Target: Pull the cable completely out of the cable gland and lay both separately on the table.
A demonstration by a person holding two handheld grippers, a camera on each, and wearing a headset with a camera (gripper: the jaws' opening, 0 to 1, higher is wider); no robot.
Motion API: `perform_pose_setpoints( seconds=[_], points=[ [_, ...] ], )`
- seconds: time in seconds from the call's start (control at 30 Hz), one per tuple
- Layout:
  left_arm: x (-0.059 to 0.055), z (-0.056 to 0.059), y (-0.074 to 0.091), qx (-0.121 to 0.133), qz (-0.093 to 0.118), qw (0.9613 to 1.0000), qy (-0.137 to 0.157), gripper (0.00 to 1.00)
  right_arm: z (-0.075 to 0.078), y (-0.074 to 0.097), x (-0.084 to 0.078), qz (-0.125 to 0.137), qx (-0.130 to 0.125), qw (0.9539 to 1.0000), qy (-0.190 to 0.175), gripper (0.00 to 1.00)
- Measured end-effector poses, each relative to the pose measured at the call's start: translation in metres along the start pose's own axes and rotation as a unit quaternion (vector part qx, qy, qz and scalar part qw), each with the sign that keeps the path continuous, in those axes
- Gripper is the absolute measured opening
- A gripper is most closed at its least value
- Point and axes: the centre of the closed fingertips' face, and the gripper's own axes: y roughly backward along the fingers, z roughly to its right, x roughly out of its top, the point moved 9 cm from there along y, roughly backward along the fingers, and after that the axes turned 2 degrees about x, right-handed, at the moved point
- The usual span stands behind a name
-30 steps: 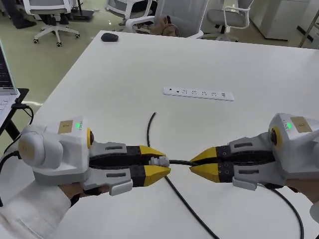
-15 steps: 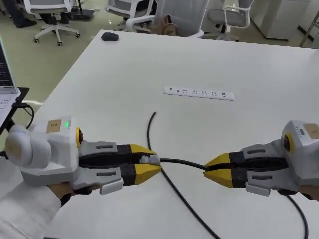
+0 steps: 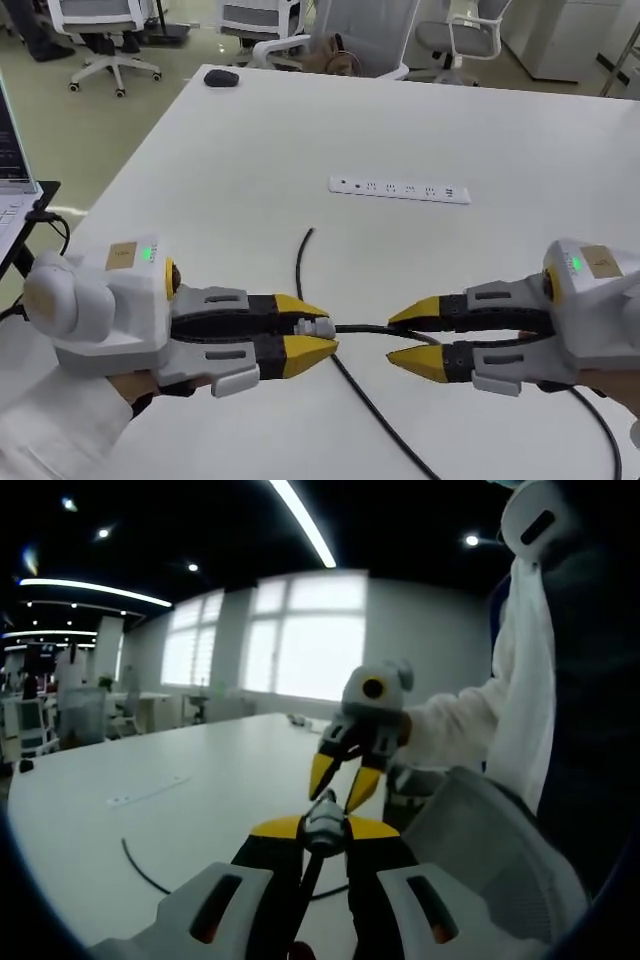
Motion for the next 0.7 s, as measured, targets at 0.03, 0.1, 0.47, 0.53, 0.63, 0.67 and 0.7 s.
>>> perform_pose_setpoints(
  seconds=[0.03,0.1,0.47,0.53,0.63,0.67,0.7],
  points=[
    [0.000,0.001,-0.001,-0.001,-0.001,1.0000,0.000,0.17,0.000,-0.002,0.003,0.005,0.003,1.0000,0.005,0.17],
    [0.000,0.002,-0.003,-0.004,-0.002,1.0000,-0.001,0.17,-0.001,-0.009,0.011,0.010,0.010,0.9998,0.015,0.16],
    [-0.003,0.003,-0.003,-0.004,-0.009,0.9999,0.002,0.17,-0.004,-0.020,0.011,0.005,0.043,0.9986,0.031,0.04],
    [-0.004,0.003,-0.004,-0.004,-0.010,0.9999,0.003,0.17,-0.003,-0.019,0.009,0.005,0.045,0.9985,0.031,0.03],
    [-0.004,0.002,-0.004,-0.004,-0.010,0.9999,0.004,0.17,-0.003,-0.019,0.008,0.005,0.046,0.9985,0.029,0.03],
    [-0.005,0.002,-0.005,-0.004,-0.010,0.9999,0.005,0.17,-0.003,-0.019,0.007,0.005,0.047,0.9985,0.029,0.03],
    [-0.005,0.002,-0.005,-0.005,-0.010,0.9999,0.005,0.17,-0.003,-0.018,0.006,0.005,0.047,0.9985,0.028,0.03]
  ],
)
